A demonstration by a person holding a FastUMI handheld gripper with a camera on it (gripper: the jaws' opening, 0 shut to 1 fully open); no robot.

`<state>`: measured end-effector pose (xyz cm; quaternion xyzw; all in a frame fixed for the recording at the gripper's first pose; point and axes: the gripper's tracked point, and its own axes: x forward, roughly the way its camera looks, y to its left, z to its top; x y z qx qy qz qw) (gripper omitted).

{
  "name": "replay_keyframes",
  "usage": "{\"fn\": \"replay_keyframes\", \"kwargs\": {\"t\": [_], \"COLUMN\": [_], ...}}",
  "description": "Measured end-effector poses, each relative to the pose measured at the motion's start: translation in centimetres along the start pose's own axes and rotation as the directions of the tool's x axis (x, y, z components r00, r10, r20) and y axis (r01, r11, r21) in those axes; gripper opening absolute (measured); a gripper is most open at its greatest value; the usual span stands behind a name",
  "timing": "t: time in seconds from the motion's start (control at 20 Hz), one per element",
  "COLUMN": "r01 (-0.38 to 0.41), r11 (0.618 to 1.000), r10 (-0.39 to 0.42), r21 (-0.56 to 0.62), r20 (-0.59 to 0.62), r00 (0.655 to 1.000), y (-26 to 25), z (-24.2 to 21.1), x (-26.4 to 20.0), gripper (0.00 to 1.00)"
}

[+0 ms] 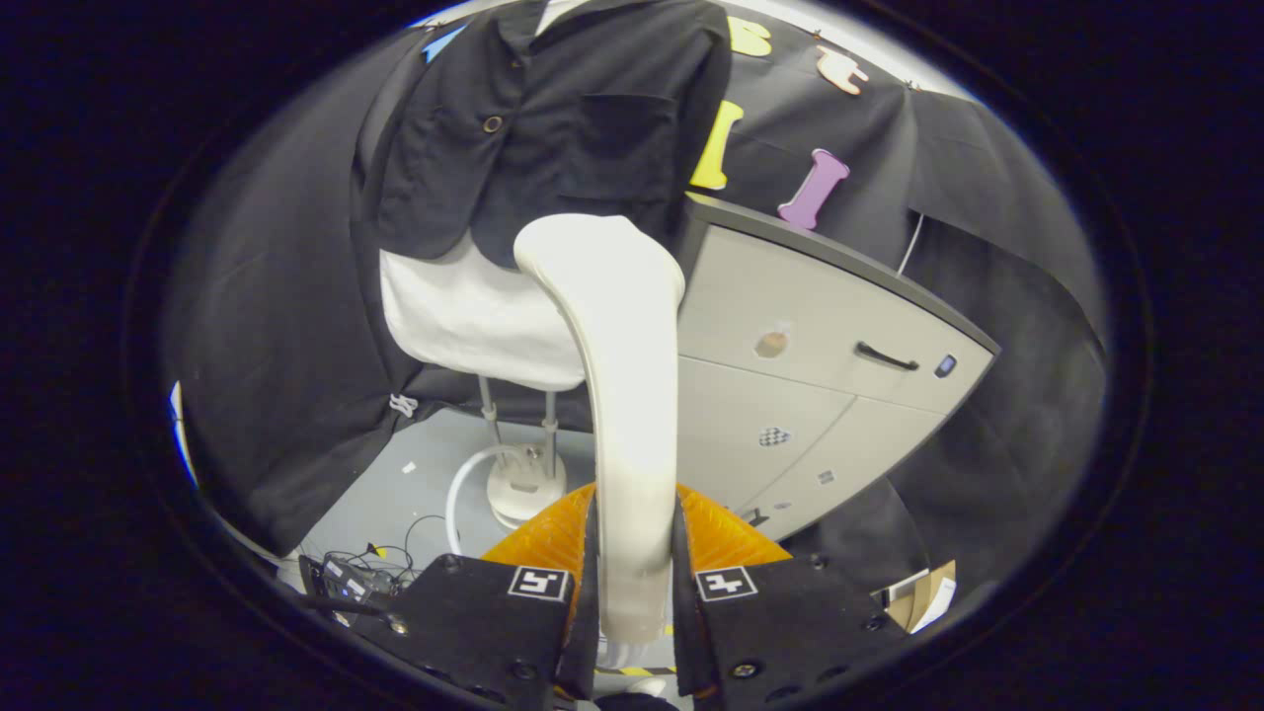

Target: Iron the clothes twice with a garment steamer, once on the left side and once on the right side.

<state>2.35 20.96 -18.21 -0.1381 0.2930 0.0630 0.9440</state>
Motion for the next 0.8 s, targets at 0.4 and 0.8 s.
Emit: {"fn": "replay_keyframes", "kwargs": {"t": [0.4, 0.8], "r01": [0.009, -0.004], "r11": [0.997, 0.983], "r10": [-0.012, -0.006], "r21": [0.078, 0.186], "r20": [0.034, 0.058], "r00": [0.999, 0.998], "y": [-11.6, -20.2], "z": [-2.1, -6.2], "x": [-4.9, -10.2], "gripper": [0.33, 0.33]}}
